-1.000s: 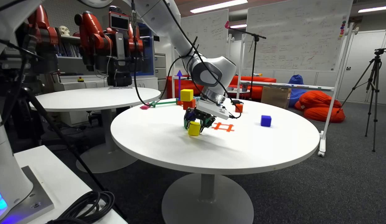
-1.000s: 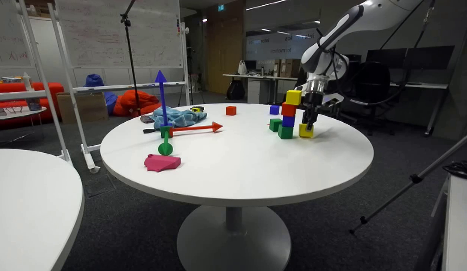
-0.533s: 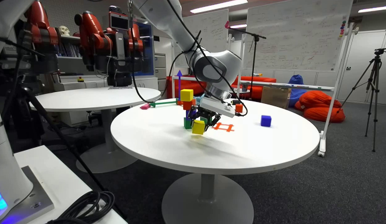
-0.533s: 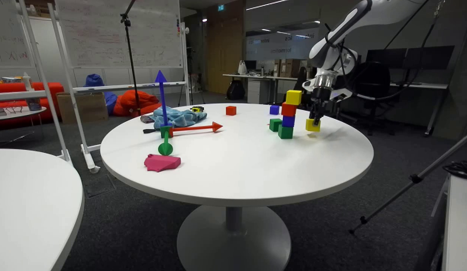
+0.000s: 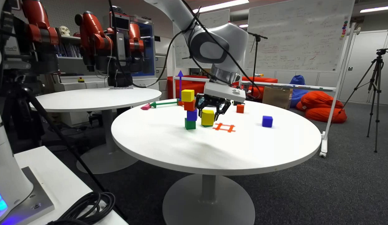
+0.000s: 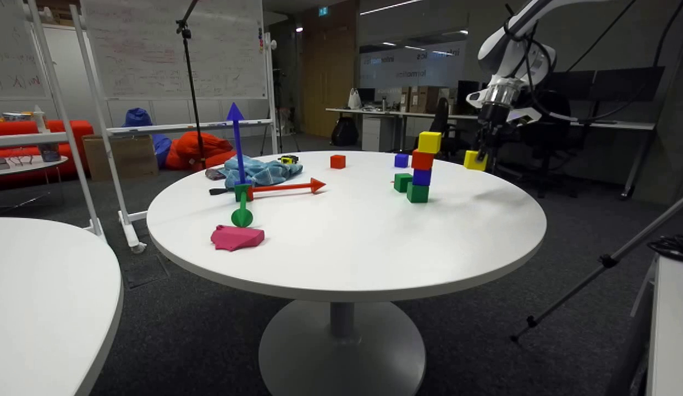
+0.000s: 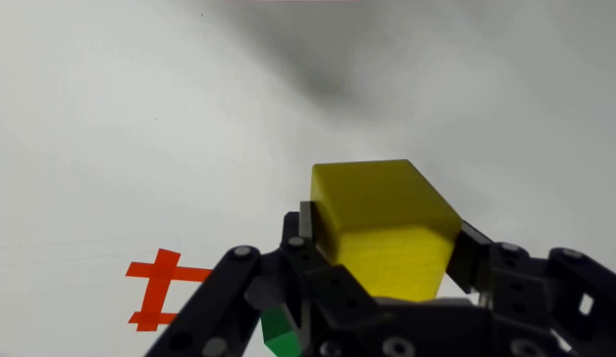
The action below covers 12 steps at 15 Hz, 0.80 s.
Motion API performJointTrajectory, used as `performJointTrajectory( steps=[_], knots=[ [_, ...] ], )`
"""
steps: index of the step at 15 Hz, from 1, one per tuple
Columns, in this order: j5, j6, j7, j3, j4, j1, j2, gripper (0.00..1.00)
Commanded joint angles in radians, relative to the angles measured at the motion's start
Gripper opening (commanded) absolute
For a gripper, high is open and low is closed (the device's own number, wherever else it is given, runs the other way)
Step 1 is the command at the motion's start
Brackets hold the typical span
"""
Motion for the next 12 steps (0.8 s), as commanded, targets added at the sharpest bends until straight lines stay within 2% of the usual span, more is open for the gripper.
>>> performJointTrajectory(
  steps=[1,5,12],
  knots=[
    [0.021,0.067,-0.047,-0.025,-0.121,0.018,-0.152,0.34],
    [-0.030,0.053,-0.007,-0.045,-0.105,0.076,-0.222,0.34],
    [-0.111,0.022,0.044,-0.056,-0.053,0.178,-0.255,0.34]
  ],
)
